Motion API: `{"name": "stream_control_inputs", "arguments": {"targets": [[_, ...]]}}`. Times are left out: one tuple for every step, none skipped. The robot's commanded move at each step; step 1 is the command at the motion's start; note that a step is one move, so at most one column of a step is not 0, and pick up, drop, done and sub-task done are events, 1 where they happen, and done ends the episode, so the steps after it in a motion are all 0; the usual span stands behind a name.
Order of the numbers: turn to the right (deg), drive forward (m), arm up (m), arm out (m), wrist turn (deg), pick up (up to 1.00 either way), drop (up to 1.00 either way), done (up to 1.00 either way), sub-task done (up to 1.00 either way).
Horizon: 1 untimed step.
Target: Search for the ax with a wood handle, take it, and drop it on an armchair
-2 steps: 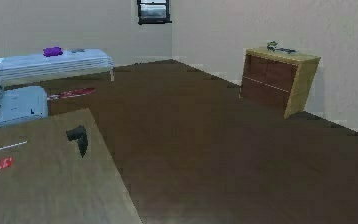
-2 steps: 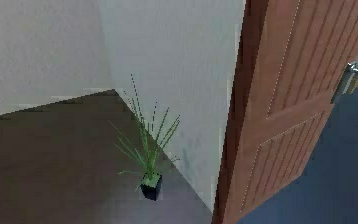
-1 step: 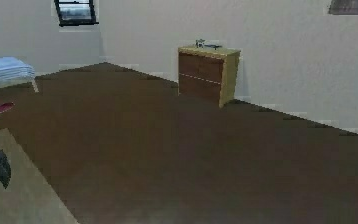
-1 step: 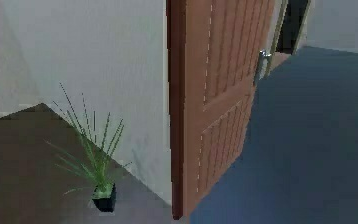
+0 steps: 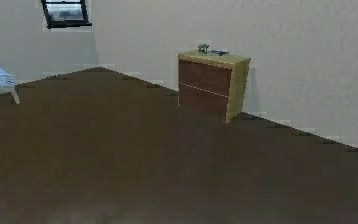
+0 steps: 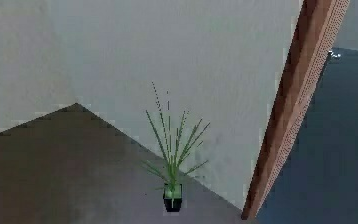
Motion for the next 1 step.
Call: {"name": "stream_control_inputs", "arguments": {"targets": [[-45.0, 0.00, 0.00, 0.00, 0.0, 0.00, 0.00, 0.00, 0.00]]}}
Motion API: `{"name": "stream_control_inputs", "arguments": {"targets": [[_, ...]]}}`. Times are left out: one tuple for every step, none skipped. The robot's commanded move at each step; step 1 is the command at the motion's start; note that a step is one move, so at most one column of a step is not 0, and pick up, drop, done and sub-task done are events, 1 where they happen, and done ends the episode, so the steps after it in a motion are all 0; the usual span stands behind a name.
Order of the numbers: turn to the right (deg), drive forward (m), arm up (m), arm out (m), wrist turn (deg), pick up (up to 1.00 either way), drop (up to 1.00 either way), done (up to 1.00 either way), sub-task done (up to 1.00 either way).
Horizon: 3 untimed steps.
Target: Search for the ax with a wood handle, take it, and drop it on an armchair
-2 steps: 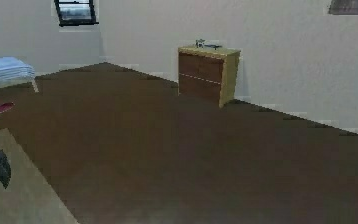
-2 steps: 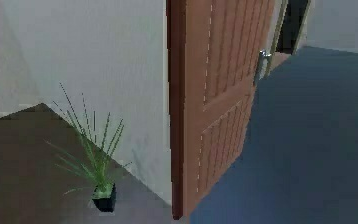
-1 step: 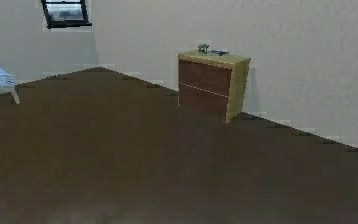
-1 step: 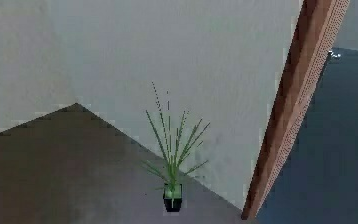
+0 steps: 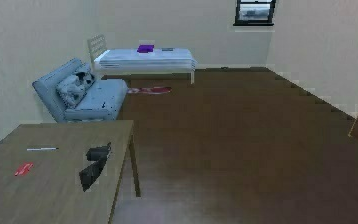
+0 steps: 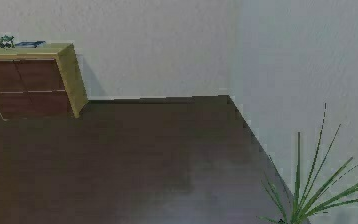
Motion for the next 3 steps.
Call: {"name": "stream_control_inputs", "arguments": {"targets": [[0.0, 0.30, 0.00, 0.00, 0.0, 0.00, 0.00, 0.00, 0.00], [-45.0, 0.00, 0.00, 0.00, 0.0, 0.00, 0.00, 0.00, 0.00], [-45.0, 0.00, 0.00, 0.00, 0.0, 0.00, 0.00, 0.00, 0.00]]}}
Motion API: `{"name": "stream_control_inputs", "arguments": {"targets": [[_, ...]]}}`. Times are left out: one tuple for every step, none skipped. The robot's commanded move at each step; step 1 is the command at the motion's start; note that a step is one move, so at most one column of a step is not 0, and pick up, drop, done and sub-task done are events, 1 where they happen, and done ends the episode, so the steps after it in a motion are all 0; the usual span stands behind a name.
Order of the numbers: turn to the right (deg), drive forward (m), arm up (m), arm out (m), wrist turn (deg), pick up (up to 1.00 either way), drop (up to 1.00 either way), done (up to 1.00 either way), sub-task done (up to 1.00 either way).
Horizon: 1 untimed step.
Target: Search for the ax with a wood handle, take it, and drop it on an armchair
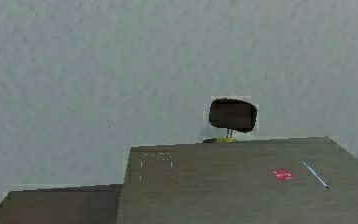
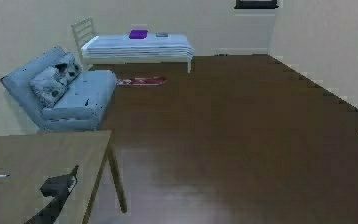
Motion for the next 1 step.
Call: {"name": "stream_control_inputs", "arguments": {"targets": [[-45.0, 0.00, 0.00, 0.00, 0.0, 0.00, 0.00, 0.00, 0.00]]}}
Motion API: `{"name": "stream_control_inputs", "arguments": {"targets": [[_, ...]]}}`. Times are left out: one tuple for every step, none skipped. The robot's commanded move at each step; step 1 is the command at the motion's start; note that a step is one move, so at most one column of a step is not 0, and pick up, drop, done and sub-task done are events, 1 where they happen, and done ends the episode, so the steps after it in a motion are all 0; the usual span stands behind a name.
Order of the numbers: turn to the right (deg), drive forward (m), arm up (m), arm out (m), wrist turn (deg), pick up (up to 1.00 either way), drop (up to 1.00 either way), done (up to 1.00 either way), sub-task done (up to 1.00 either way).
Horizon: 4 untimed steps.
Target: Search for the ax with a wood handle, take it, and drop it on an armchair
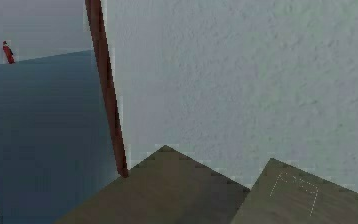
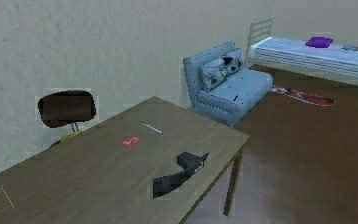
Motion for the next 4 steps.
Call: {"name": "stream_control_inputs", "arguments": {"targets": [[-12.0, 0.00, 0.00, 0.00, 0.0, 0.00, 0.00, 0.00, 0.00], [0.0, 0.00, 0.50, 0.00, 0.0, 0.00, 0.00, 0.00, 0.00], [0.0, 0.00, 0.32, 0.00, 0.0, 0.00, 0.00, 0.00, 0.00], [0.0, 0.00, 0.00, 0.20, 0.0, 0.00, 0.00, 0.00, 0.00]]}}
